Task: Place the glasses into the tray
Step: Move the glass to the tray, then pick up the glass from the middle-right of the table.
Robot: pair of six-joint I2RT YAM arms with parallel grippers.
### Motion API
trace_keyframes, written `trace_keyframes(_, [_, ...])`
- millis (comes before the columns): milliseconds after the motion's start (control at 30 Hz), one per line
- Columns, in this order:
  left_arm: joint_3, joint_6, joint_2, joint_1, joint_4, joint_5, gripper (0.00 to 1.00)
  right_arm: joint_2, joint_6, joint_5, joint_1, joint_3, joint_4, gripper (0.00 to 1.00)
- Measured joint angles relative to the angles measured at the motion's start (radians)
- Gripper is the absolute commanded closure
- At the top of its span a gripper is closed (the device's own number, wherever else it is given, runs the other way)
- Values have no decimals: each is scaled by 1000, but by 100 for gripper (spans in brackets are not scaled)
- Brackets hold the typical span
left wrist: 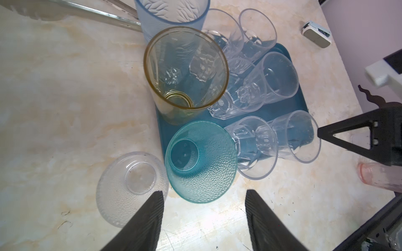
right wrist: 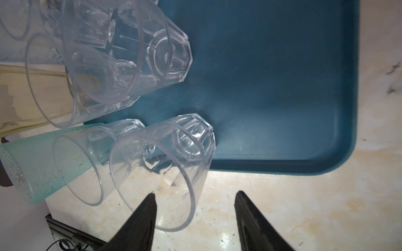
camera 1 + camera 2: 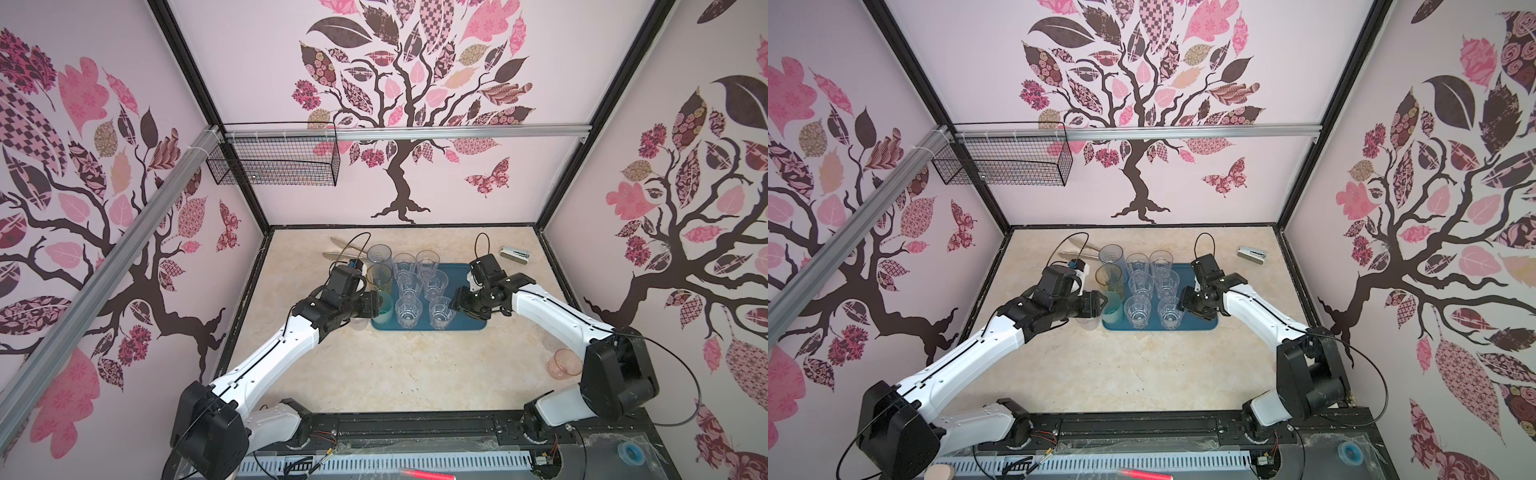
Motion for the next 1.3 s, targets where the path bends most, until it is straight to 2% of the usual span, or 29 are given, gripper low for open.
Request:
trace_keyframes(267, [0, 0, 8, -3, 9, -3, 36, 39, 27, -94, 11, -11, 66, 44])
trace_keyframes(700, [0, 3, 8, -3, 12, -24, 34, 82, 43, -117, 40, 7, 94, 42])
trace_keyframes(833, [0, 65, 0, 2, -8, -101, 32, 79, 6, -57, 40, 63, 34, 39])
trace_keyframes(1067, [0, 201, -53, 64, -47, -189, 31, 12, -85, 103, 16, 145, -77, 37])
trace_keyframes(1200, [0, 201, -70, 77, -74, -194, 32, -49, -112, 186, -15, 146, -109, 37])
trace_keyframes(1300, [0, 161, -85, 130, -102, -163, 33, -89, -117, 235, -21, 138, -117, 37])
